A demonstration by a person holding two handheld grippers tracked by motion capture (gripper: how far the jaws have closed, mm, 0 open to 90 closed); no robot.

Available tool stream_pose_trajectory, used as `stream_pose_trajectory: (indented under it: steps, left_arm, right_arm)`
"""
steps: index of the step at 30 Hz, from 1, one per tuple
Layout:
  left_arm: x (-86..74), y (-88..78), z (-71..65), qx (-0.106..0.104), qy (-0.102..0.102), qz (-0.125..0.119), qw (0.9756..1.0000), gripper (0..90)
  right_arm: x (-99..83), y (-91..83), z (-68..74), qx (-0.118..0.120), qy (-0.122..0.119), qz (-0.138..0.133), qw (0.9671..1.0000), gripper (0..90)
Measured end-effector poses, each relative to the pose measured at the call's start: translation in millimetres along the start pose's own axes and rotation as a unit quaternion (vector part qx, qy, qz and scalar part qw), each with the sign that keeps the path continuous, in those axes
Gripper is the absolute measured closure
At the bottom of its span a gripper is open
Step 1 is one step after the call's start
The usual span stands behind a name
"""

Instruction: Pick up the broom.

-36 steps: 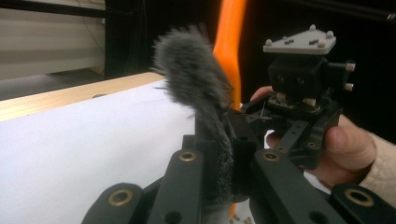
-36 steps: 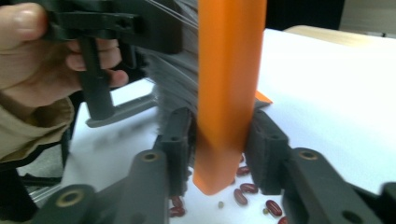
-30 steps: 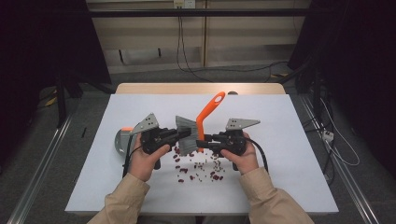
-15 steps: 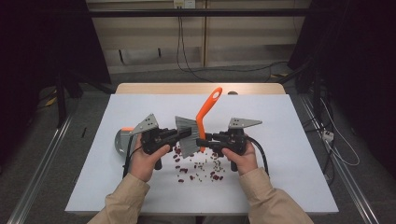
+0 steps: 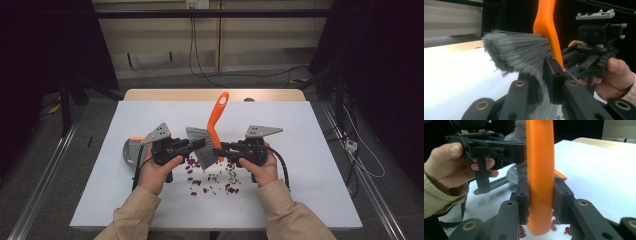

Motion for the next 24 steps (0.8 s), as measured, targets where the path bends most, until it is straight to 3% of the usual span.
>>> stream_pose_trajectory:
  steps: [7,14,18,19,21,24]
  left_arm:
    - [-0.7,-1.0,-1.2,-0.016,-0.012,-0.003,0.9998,85.3]
    - [-0.8,-0.2,-2.2,-0.030,-0.027,-0.016,0.9990,86.2]
    - [-2.0,1.6,-3.7,-0.035,-0.027,-0.011,0.9989,86.1]
    - [-2.4,3.0,-3.5,-0.028,-0.022,-0.007,0.9994,86.0]
    - [-3.1,3.6,-1.8,-0.021,-0.021,-0.005,0.9996,84.7]
    - [-2.3,3.0,-1.2,-0.004,-0.007,0.000,1.0000,77.5]
  right_arm:
    - [-0.5,-0.8,-2.4,0.030,0.021,-0.014,0.9992,68.9]
    - [1.3,-1.8,-4.0,0.042,0.033,-0.039,0.9978,67.0]
    - [1.7,-1.7,-3.6,0.057,0.040,-0.049,0.9964,68.8]
    - [1.8,-2.2,-2.8,0.059,0.042,-0.047,0.9962,69.7]
    - [3.8,-2.0,0.1,0.014,0.014,-0.033,0.9993,70.0]
    - [7.8,-4.6,2.3,0.001,0.013,-0.027,0.9996,70.1]
Point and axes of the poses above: each handheld gripper's, and its own axes: y roughly forward along the jaws, x roughly out of its top, z roughly to its left, the point moved 5 cm from there along y, roughly forward along the jaws, and after that the axes turned 5 degrees about z, right-handed, at the moved point
